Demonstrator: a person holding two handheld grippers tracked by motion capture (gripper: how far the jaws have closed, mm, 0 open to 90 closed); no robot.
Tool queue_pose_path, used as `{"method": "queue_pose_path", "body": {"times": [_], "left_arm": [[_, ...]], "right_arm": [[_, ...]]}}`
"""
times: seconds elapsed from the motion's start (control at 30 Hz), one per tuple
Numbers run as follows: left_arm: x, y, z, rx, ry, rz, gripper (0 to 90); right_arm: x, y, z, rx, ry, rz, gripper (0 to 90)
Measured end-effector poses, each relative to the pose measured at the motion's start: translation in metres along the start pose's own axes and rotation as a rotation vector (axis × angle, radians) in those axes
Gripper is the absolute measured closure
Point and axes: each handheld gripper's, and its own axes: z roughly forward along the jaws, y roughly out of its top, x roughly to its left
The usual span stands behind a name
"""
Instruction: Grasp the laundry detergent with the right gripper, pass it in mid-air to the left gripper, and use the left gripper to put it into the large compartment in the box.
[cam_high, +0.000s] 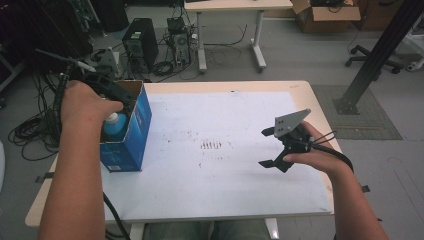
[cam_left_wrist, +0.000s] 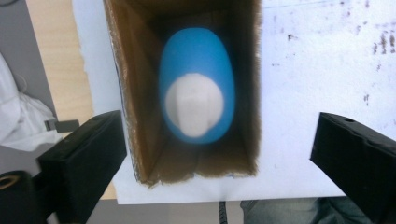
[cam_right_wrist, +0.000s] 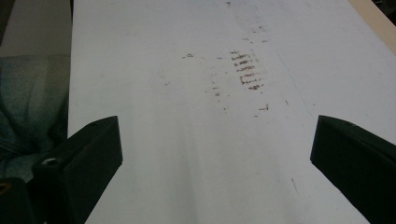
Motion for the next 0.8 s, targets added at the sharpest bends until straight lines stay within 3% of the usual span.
{"method": "queue_pose_path", "body": {"times": [0.27,0.4,0.5,0.7,0.8], "left_arm": [[-0.024,-0.004,-0.021,-0.031,-0.02,0.119,0.2],[-0.039,-0.005,-0.034,-0.059,-0.05,0.188,0.2],[-0.052,-0.006,-0.043,-0.066,-0.082,0.267,0.2],[-0.08,-0.011,-0.055,-0.087,-0.095,0.407,0.2],[-0.093,-0.014,-0.058,-0.076,-0.101,0.515,0.2]], "right_arm": [[0.001,0.002,-0.013,-0.019,-0.018,-0.002,2.3],[0.002,0.004,-0.021,-0.019,-0.027,-0.003,2.3],[0.001,0.005,-0.026,-0.015,-0.032,-0.004,2.3],[0.0,0.009,-0.034,-0.008,-0.042,-0.009,2.3],[0.0,0.012,-0.037,-0.001,-0.047,-0.011,2.3]]}}
